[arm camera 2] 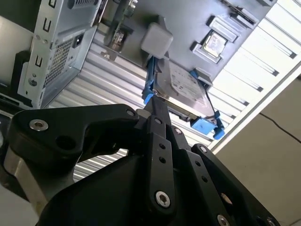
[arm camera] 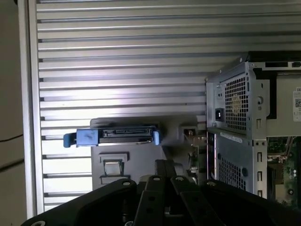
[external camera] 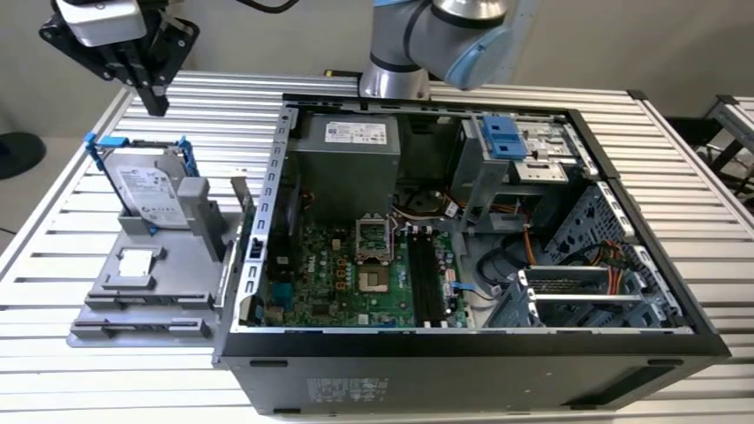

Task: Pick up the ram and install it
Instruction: 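Reach for the ram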

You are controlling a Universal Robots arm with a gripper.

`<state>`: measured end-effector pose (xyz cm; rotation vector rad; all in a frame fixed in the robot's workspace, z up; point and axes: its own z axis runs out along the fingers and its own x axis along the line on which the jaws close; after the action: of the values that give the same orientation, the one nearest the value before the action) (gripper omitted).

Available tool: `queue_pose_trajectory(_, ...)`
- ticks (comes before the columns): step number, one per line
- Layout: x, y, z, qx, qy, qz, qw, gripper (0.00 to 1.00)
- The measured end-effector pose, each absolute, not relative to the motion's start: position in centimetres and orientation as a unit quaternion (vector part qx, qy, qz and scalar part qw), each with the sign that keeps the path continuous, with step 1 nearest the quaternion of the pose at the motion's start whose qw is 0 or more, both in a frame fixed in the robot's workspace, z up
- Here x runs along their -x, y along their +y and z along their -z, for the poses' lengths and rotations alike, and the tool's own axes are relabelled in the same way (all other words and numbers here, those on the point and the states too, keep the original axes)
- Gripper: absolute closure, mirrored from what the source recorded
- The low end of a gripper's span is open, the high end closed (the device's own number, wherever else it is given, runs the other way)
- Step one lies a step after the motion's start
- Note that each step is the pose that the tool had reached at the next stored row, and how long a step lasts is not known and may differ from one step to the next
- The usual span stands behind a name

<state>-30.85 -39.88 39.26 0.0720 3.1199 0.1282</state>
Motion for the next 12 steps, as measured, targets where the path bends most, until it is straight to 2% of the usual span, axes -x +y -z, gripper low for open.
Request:
queue_pose_trajectory(9, 31.9, -39.9, -39.3, -0.020, 0.999, -0.041, 0.009, 1.00)
queue_pose_trajectory(12, 31.9, -40.9, -39.2, -0.020, 0.999, -0.041, 0.009, 1.00)
